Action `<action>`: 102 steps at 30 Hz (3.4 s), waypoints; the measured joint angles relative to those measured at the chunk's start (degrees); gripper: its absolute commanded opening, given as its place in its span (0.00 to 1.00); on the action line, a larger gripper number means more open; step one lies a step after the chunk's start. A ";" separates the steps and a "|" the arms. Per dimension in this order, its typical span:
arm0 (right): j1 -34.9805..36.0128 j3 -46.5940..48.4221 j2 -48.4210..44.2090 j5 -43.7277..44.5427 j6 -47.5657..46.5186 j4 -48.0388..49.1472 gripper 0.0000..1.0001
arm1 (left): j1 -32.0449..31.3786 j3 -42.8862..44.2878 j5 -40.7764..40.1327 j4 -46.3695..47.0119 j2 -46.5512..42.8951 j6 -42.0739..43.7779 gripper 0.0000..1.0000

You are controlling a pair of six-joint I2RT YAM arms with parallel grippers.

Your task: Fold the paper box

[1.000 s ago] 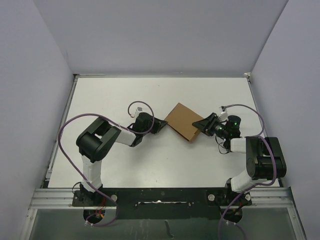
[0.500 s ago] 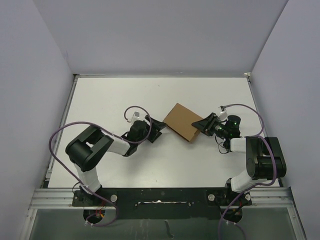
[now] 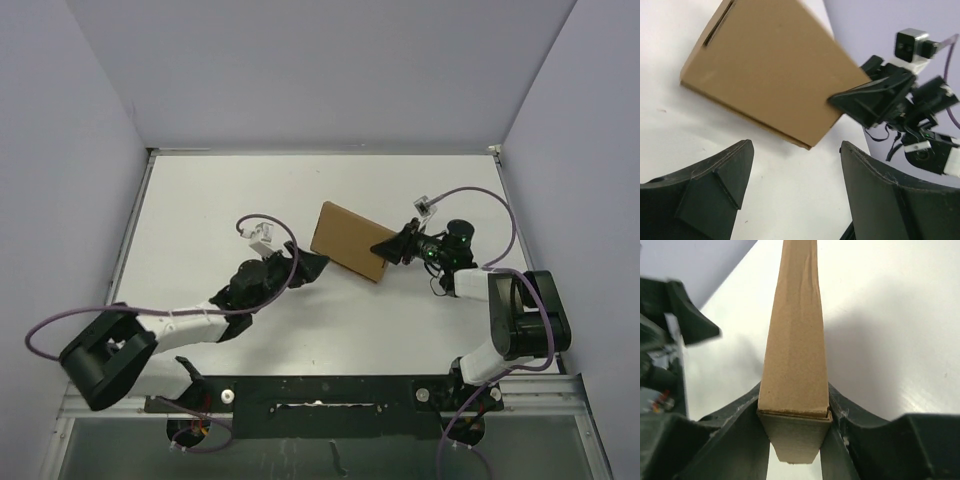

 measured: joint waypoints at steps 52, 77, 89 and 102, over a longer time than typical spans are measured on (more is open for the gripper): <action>12.83 18.25 -5.51 8.85 -87.41 -69.16 0.17 | 2.45 -10.80 -3.58 -20.74 -33.05 30.29 0.79; 14.56 20.50 -8.48 28.30 -79.82 -64.74 0.18 | 2.60 -11.19 -2.71 -29.75 -45.44 25.46 0.79; 20.11 20.17 0.31 58.10 -77.02 -55.28 0.72 | 2.71 -10.88 -1.75 -36.85 -48.37 19.52 0.79; 24.17 21.73 -11.50 34.47 -76.11 -69.70 0.98 | 2.71 -10.86 -0.76 -37.77 -48.04 18.08 0.79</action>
